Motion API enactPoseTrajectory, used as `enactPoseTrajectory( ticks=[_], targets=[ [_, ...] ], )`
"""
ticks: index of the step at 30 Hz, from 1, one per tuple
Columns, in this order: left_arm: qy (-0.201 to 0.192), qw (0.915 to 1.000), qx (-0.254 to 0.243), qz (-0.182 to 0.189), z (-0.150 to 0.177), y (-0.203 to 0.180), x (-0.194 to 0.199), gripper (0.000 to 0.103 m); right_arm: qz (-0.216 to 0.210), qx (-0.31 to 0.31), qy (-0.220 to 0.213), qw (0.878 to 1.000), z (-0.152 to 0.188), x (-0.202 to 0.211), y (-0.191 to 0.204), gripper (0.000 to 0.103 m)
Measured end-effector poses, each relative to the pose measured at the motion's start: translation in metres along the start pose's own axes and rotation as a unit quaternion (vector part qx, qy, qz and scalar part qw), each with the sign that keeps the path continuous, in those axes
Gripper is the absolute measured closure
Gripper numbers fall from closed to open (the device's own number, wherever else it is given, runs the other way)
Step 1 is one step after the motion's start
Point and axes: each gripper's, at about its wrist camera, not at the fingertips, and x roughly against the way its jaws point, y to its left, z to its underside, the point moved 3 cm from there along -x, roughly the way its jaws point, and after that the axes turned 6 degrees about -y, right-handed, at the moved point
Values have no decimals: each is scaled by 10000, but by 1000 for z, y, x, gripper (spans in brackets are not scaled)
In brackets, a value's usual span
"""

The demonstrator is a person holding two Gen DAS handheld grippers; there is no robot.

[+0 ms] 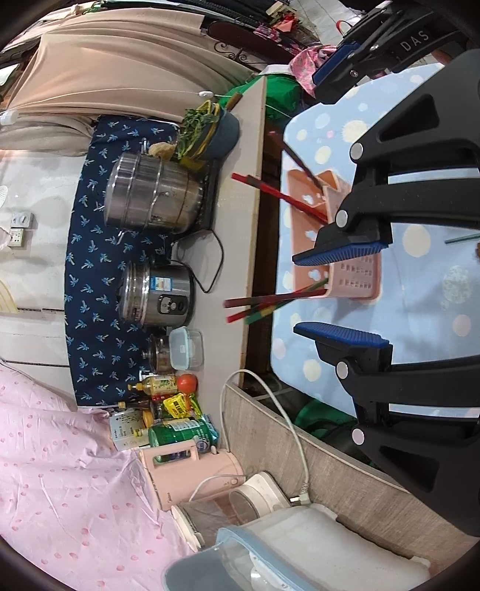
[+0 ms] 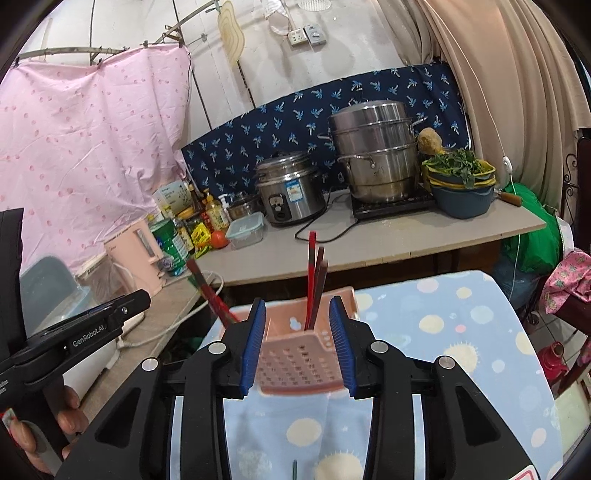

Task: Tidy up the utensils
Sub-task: 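Withdraw both tools toward the green chopstick and gold spoon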

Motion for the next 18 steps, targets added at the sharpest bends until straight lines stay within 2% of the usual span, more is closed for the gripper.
enactPoseTrajectory(
  ticks=[9,18],
  targets=[
    [457,9989,-95,-45,59,8,13,73,111,290,696,9971,65,22,-3,67],
    [918,9957,-100,-71,113,12,23,73,235,458,1189,9916,117,40,-8,67]
  ],
)
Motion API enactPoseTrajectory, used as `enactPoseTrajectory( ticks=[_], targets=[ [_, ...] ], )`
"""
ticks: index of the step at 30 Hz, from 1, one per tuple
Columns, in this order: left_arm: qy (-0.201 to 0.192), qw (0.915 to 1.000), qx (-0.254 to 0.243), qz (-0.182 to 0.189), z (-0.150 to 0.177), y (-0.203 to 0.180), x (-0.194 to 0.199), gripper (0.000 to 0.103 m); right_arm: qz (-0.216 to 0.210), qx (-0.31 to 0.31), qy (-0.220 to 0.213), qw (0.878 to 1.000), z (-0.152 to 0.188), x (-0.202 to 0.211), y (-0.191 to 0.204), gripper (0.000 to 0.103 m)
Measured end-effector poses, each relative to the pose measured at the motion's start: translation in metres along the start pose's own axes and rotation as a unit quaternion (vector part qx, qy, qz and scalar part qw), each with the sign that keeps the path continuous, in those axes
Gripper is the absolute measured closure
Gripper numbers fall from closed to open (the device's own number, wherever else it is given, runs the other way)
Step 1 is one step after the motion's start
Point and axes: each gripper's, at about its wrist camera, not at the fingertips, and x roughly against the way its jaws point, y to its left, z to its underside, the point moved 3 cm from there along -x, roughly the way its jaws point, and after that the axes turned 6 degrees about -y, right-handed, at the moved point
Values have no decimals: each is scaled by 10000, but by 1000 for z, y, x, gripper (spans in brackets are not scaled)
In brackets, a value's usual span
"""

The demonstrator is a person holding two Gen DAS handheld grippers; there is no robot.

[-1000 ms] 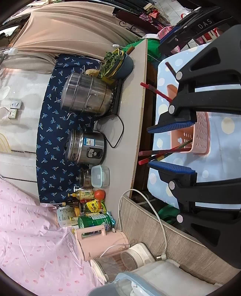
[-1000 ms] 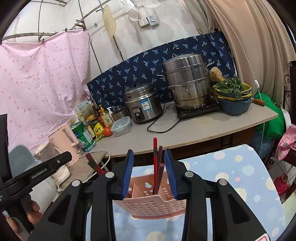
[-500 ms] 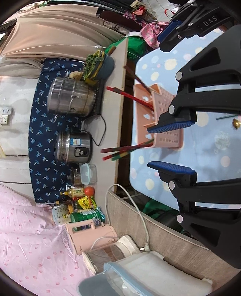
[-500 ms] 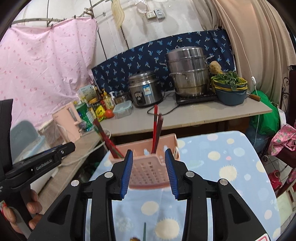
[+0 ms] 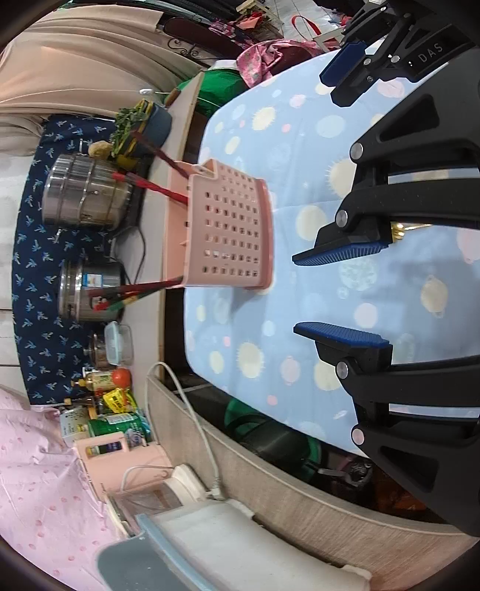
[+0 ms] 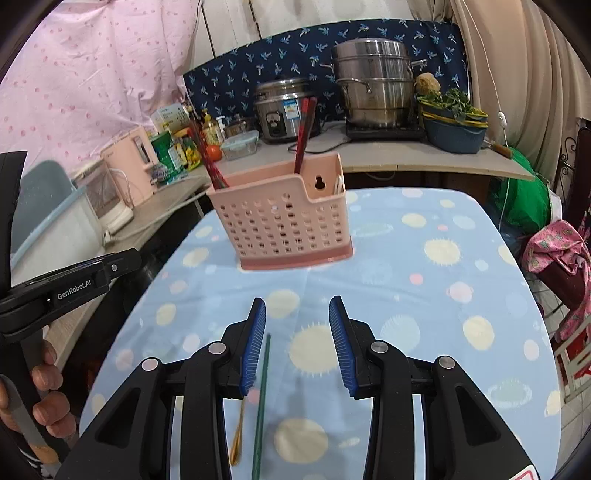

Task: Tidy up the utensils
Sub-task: 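Withdraw both tools toward the green chopstick and gold spoon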

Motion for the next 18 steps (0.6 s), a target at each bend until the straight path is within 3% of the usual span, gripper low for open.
enactPoseTrajectory(
  ticks=[12,18],
  targets=[
    [653,9978,-86,-50,75,4,-3,73,-87,100,775,9969,92,7,10,67],
    [927,9956,-129,-80,107,6,-1,72,-153,96,1014,9947,121,12,16,67]
  ],
)
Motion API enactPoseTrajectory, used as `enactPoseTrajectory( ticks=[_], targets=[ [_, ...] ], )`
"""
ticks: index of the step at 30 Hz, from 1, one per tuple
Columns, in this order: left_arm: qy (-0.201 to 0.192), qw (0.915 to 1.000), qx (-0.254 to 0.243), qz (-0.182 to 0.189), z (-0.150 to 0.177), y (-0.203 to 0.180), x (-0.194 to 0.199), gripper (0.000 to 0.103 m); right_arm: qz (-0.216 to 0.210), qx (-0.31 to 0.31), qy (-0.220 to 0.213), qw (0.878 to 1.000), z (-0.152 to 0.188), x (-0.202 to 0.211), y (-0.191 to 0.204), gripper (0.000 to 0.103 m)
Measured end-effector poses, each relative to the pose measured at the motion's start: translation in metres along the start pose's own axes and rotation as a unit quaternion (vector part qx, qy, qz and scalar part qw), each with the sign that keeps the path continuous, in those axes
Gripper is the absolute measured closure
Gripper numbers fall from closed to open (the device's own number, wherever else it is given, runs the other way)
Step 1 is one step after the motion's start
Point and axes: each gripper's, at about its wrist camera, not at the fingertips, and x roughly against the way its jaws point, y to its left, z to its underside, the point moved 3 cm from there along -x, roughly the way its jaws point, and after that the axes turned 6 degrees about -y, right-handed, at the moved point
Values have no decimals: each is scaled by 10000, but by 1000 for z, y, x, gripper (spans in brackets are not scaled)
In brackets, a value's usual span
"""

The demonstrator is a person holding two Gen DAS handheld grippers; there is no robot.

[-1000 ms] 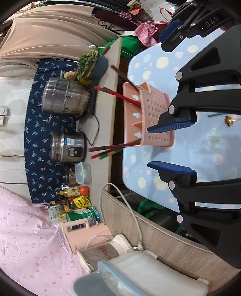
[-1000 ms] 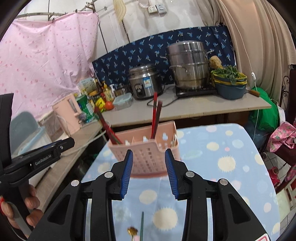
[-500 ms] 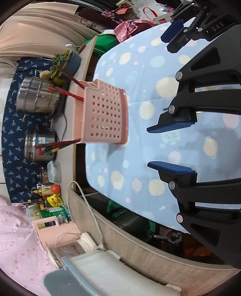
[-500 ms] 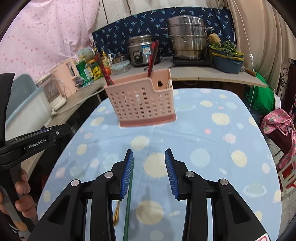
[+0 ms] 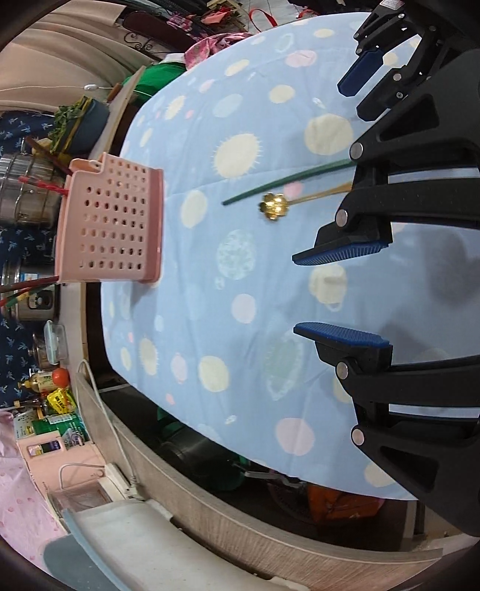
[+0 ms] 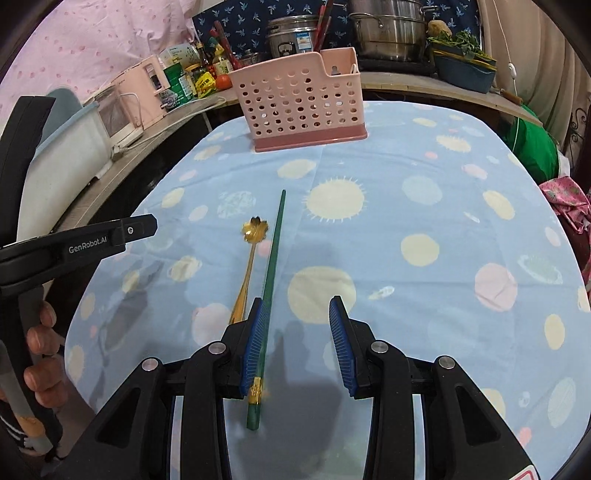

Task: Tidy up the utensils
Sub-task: 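Withdraw both tools toward the green chopstick and gold spoon, then grasp the green chopstick with the right tool while the left tool grasps the gold spoon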

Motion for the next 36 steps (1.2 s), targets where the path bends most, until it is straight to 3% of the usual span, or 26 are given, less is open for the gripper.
enactPoseTrajectory(
  ticks=[18,25,29,36],
  targets=[
    [293,9995,-128,-11,40,0,5,62,-151,212,352,9990,41,-3,22,70],
    [356,9993,-136,-15,44,1,3,60,-21,349,335,9988,44,-5,23,83],
    [418,9990,-160,10,47,-2,1,59,23,303,330,9990,44,-6,19,95],
    [439,9986,-249,129,47,-12,1,50,103,-6,154,9998,37,1,4,96]
  ],
)
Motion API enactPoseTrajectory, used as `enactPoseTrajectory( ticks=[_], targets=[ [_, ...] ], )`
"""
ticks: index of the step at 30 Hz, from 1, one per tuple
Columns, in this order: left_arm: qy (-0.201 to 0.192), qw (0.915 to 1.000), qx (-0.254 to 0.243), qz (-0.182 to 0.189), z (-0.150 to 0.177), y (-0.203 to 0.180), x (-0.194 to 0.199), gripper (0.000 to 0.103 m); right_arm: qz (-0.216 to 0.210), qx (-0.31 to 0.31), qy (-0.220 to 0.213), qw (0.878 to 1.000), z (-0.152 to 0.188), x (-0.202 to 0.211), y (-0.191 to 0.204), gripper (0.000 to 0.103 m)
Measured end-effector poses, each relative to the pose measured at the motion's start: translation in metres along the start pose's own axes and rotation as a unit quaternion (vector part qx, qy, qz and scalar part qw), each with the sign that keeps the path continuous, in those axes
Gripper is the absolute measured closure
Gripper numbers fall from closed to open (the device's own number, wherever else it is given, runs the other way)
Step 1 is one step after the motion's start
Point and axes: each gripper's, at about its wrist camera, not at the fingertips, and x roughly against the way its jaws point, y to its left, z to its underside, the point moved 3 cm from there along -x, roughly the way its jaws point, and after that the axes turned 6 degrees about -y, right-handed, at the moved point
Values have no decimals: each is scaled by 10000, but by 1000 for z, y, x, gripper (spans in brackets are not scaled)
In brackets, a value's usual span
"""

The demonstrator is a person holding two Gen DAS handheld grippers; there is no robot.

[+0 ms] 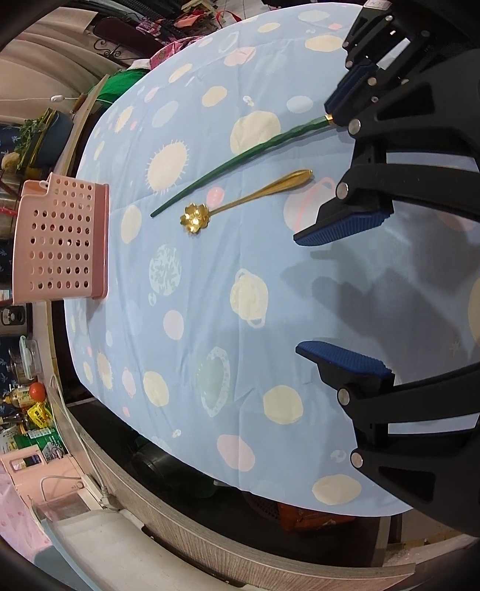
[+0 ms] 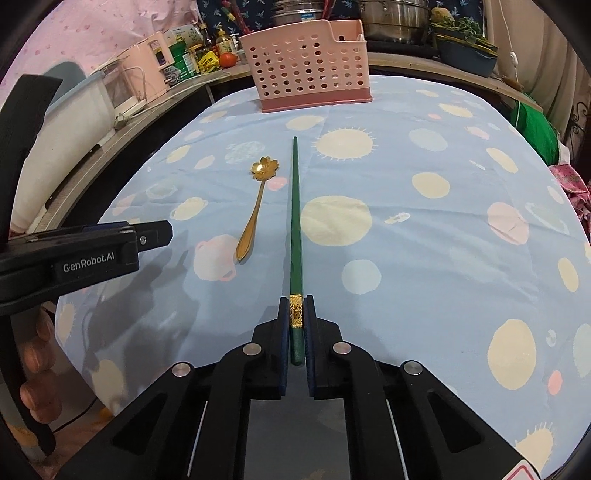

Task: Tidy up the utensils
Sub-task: 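Grasp the green chopstick with the right tool while the left tool grasps the gold spoon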

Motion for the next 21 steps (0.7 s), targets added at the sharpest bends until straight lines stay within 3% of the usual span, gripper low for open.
enactPoseTrajectory(
  ticks=[2,8,17,21],
  targets=[
    [18,10000,-24,67,-1,-5,-1,44,21,-65,-47,10000,-4,2,-5,96],
    [121,9992,-63,381,-4,-25,-6,39,37,-231,-137,9996,-14,7,-16,96],
    [309,9976,-64,615,-7,-48,-26,40,-4,-422,-253,9988,-27,11,-29,96],
    [392,9970,-66,662,-5,-52,-33,50,-34,-477,-248,9985,-28,9,-32,96]
  ],
)
